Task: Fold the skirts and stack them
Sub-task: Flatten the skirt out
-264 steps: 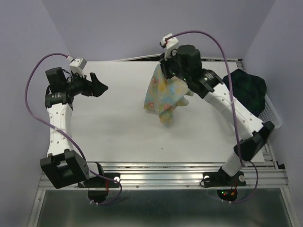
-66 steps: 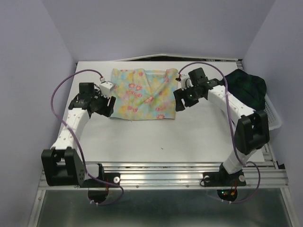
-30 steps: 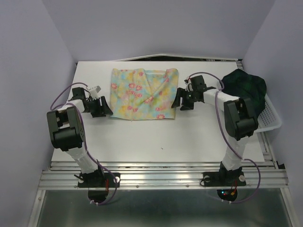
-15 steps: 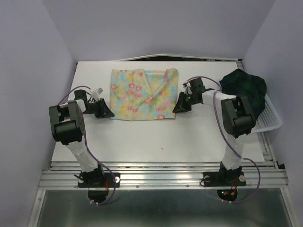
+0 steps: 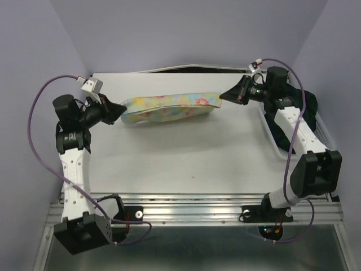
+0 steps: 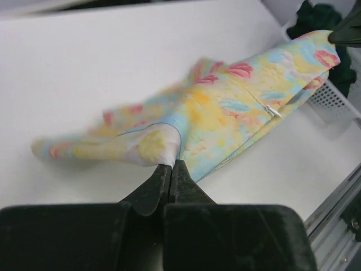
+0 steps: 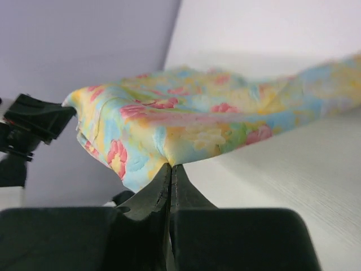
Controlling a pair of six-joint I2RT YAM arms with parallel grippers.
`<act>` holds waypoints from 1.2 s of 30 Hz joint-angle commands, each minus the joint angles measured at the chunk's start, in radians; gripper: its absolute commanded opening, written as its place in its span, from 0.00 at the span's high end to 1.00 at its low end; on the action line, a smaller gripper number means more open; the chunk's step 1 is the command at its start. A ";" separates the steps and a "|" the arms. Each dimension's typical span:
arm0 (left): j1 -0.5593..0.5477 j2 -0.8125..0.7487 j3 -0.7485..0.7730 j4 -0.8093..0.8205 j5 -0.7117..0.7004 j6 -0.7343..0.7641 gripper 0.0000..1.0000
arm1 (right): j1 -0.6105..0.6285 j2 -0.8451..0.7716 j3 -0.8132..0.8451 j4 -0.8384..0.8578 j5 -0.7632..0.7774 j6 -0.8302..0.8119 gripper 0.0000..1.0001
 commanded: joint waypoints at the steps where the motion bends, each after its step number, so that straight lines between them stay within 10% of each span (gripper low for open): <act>1: 0.009 -0.040 0.029 0.070 0.066 -0.225 1.00 | -0.081 0.003 0.079 0.196 -0.120 0.252 0.99; 8: 0.007 -0.020 0.132 0.108 0.040 -0.373 1.00 | -0.119 0.024 0.151 0.437 -0.117 0.468 0.99; 25: -0.033 0.568 0.658 0.452 0.006 -0.573 1.00 | -0.119 0.488 0.743 0.454 0.012 0.310 0.99; 36: -0.031 0.373 0.134 0.118 -0.057 -0.111 0.91 | -0.119 0.296 0.138 0.264 -0.094 0.019 0.99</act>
